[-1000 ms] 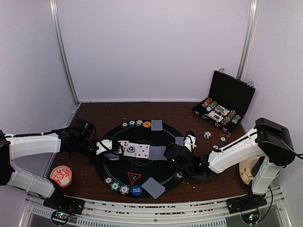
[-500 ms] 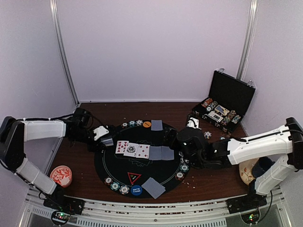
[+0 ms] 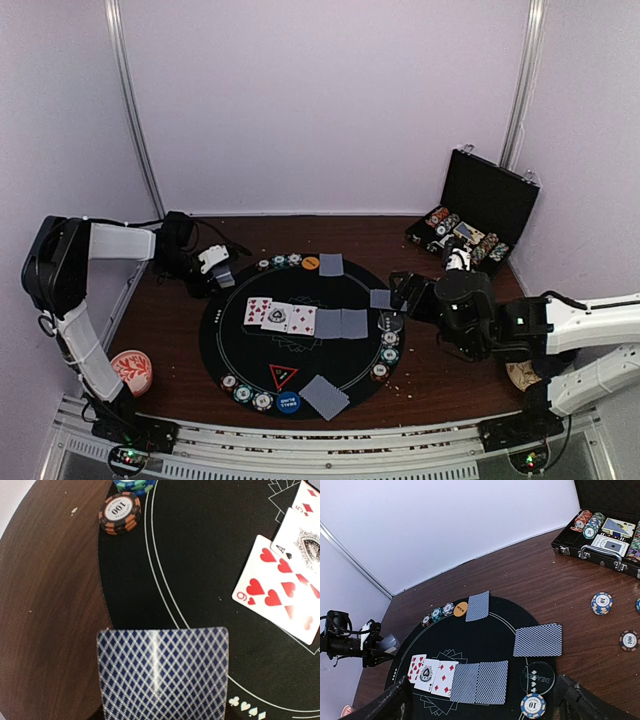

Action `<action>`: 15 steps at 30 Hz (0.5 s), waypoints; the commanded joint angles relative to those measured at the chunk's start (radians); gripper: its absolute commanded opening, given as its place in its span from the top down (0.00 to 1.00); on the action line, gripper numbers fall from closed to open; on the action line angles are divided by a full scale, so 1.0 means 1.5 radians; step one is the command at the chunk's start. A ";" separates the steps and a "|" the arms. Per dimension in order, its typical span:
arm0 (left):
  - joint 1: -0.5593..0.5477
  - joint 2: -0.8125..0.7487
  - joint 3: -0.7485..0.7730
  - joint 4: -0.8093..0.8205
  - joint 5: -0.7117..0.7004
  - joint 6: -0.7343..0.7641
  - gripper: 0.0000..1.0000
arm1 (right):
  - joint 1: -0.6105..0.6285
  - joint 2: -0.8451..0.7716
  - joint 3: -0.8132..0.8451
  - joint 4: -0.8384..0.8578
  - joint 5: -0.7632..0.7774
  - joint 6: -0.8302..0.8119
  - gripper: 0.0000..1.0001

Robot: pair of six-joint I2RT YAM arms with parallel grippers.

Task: Distribute texas hold em gaming equipment
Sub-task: Distribute the poker card in the community card area, then place the poker card on the poker table mat.

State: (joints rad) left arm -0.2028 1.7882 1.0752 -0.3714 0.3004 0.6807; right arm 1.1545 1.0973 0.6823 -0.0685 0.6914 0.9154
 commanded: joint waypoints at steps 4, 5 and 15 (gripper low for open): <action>0.004 0.005 0.014 -0.012 -0.005 -0.075 0.86 | 0.003 -0.042 -0.023 -0.070 0.041 0.011 0.00; 0.003 0.007 0.012 -0.015 -0.002 -0.078 0.85 | 0.003 -0.042 -0.023 -0.074 0.043 0.011 0.00; 0.005 0.038 -0.016 -0.005 -0.003 -0.093 0.75 | 0.003 -0.030 -0.015 -0.092 0.052 0.001 0.00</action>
State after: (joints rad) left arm -0.2024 1.8153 1.0706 -0.3969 0.2935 0.5655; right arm 1.1545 1.0458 0.6621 -0.1722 0.7376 0.9230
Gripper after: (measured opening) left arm 0.473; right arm 1.000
